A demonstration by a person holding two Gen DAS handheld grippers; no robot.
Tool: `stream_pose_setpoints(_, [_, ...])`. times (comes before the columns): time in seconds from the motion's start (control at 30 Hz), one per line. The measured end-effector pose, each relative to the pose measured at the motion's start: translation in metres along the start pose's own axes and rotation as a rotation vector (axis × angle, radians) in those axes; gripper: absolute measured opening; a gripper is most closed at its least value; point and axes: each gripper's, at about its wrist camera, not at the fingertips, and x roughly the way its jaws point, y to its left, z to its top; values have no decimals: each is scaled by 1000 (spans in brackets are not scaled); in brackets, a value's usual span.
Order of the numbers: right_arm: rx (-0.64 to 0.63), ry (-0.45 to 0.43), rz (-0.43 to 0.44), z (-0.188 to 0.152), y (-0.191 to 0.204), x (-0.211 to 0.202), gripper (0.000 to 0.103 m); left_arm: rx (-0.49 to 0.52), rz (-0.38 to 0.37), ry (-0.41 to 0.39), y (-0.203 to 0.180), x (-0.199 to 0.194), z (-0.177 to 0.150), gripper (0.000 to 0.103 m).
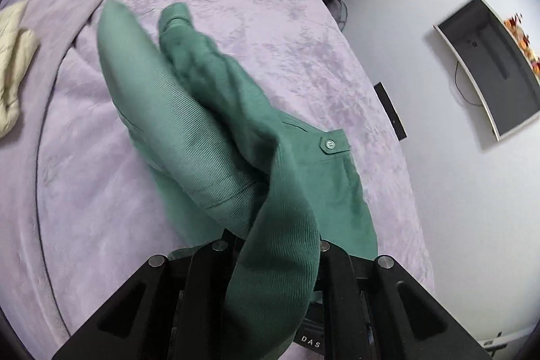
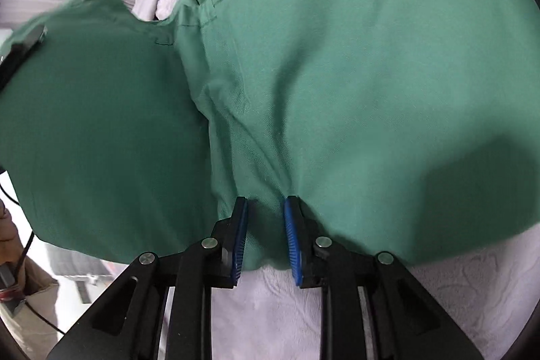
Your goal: Fold small clothes
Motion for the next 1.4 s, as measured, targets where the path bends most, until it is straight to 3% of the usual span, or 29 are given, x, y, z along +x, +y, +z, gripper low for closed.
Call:
stream_pose_setpoints(0.07, [41, -29, 60, -3, -13, -21, 26, 74, 18, 12, -34, 17, 5, 18])
stream_pose_setpoints(0.27, [180, -127, 113, -5, -75, -88, 27, 238, 37, 74, -124, 98, 9, 18])
stream_pose_setpoints(0.37, [230, -136, 143, -2, -105, -101, 27, 327, 55, 81, -157, 146, 0, 18])
stream_pose_setpoints(0.5, [265, -129, 196, 1, -128, -106, 27, 367, 78, 167, -182, 196, -13, 18])
stream_pose_setpoints(0.67, [288, -128, 226, 3, -145, -117, 30, 355, 51, 204, -188, 199, -24, 18])
stream_pose_setpoints(0.73, [296, -140, 238, 5, -147, -122, 42, 367, 47, 178, -189, 184, -24, 19])
stream_pose_setpoints(0.8, [295, -161, 249, 10, -149, -131, 55, 356, 46, 136, -185, 164, -18, 52])
stream_pose_setpoints(0.83, [295, -180, 260, 13, -147, -132, 66, 344, 60, 100, -181, 153, -14, 90])
stream_pose_setpoints(0.87, [299, -197, 278, 16, -146, -136, 71, 332, 85, 40, -175, 137, -12, 102])
stream_pose_setpoints(0.9, [308, -215, 301, 19, -147, -139, 75, 326, 100, -5, -170, 124, -10, 102])
stream_pose_setpoints(1.0, [350, -240, 382, 36, -145, -139, 76, 267, 163, -48, -142, 96, -5, 102])
stream_pose_setpoints(1.13, [329, -151, 360, 64, -135, -115, 81, 160, 258, -75, -89, 78, 0, 102])
stream_pose_setpoints(1.3, [270, -87, 361, 90, -109, -94, 83, -28, 384, -58, -9, 77, -3, 102])
stream_pose_setpoints(1.4, [220, -77, 393, 113, -93, -82, 83, -117, 406, -45, 28, 81, -7, 102])
